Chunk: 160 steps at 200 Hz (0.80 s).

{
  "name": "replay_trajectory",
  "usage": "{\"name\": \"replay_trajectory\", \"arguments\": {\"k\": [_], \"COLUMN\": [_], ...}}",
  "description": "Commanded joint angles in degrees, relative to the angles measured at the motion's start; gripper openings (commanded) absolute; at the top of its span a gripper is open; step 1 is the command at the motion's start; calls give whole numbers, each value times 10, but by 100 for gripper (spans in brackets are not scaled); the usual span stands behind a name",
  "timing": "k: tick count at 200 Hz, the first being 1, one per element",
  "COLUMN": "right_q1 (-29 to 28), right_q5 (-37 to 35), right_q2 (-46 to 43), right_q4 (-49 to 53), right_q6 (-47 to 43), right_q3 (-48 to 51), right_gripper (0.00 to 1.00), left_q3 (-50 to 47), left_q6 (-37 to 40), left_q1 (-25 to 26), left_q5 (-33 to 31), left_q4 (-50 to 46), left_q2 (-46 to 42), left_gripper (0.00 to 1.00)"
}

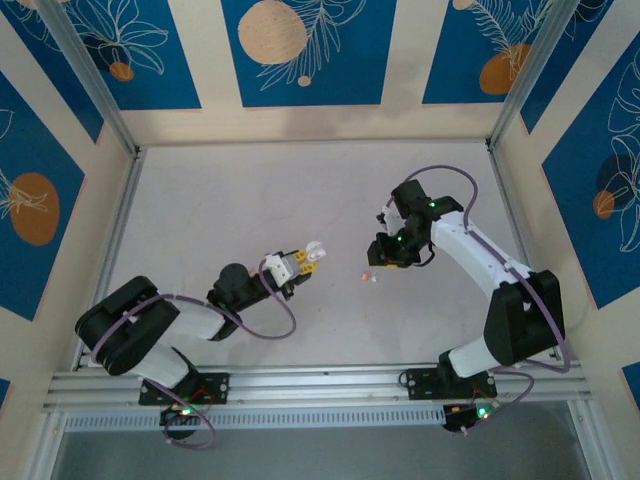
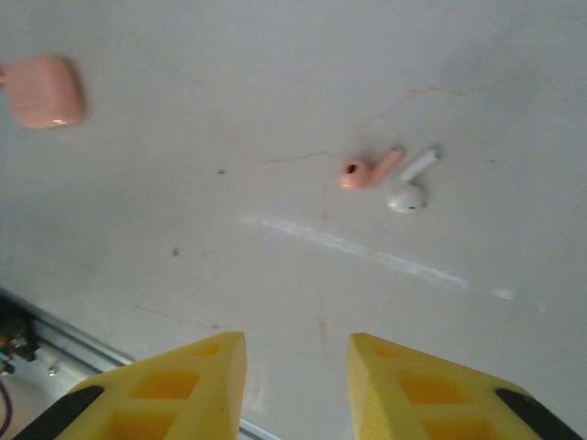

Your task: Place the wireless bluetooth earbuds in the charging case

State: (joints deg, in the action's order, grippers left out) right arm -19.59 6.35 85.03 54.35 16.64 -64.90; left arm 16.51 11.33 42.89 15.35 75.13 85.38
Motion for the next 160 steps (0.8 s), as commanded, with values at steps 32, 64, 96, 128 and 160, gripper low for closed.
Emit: {"name": "replay_trajectory", "arguments": {"k": [32, 64, 96, 128, 160], "right_q1": [6, 5, 5, 5, 7], "right_q5": [15, 34, 41, 34, 14], "right_q2": [89, 153, 198, 235, 255], "right_q4": [-11, -30, -43, -45, -42], "right_q6": [-50, -62, -73, -80, -83], "right_q3": [-38, -67, -87, -99, -100], "right_gripper": [37, 36, 37, 37, 38], "left_q3": [-2, -3, -3, -2, -2], "left_q6": [13, 15, 20, 21, 23], "left_q1": [7, 7, 8, 7, 8], "left_q5": [-6, -11, -16, -19, -23], "left_q4": [-1, -7, -18, -21, -22], "left_q2": [-10, -12, -16, -15, -13], "left_gripper": [12, 12, 12, 12, 12]}}
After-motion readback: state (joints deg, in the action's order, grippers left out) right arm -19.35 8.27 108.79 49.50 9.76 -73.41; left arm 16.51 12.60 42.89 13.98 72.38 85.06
